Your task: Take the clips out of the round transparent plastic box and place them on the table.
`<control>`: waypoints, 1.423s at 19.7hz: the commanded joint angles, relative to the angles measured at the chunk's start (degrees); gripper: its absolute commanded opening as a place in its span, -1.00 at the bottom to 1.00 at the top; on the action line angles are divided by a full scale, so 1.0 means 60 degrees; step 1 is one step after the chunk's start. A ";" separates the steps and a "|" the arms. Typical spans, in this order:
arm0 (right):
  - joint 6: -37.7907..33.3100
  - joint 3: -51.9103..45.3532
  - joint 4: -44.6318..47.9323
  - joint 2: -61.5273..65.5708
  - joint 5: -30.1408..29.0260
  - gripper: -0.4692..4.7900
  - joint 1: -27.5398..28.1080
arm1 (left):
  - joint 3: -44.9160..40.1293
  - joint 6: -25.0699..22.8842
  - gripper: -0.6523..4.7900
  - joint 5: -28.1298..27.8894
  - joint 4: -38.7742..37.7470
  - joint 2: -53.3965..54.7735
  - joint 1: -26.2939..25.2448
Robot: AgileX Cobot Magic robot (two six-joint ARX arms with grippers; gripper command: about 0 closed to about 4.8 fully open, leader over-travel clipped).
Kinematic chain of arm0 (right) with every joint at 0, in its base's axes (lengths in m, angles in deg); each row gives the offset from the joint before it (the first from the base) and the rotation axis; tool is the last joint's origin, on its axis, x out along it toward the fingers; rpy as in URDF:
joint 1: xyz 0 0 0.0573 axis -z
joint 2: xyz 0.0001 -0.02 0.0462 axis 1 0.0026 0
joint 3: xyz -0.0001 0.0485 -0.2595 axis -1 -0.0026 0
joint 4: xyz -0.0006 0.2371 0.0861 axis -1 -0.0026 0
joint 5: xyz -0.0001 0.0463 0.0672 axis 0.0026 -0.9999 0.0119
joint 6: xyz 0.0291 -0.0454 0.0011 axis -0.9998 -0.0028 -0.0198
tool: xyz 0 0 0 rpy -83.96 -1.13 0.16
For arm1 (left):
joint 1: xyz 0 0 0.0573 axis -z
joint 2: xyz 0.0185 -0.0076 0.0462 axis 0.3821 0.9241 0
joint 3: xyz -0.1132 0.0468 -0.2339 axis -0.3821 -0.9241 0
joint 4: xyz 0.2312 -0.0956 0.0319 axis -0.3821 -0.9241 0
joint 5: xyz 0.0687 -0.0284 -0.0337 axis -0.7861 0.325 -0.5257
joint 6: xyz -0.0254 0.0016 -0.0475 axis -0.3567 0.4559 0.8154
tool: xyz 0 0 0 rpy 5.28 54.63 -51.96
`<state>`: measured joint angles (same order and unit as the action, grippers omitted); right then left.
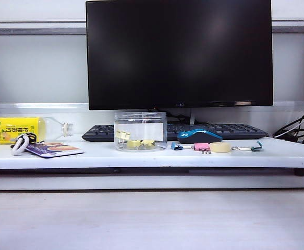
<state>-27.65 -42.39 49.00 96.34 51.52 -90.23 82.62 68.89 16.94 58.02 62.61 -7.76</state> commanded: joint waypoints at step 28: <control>0.4925 0.4218 -0.1836 0.7603 0.2229 -0.05 -0.4386 | 0.7501 -0.6145 -0.08 -0.2667 -0.5249 1.1613 0.2167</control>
<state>0.08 -18.34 39.62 142.29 63.22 -116.88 125.90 33.26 0.50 25.47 131.26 5.17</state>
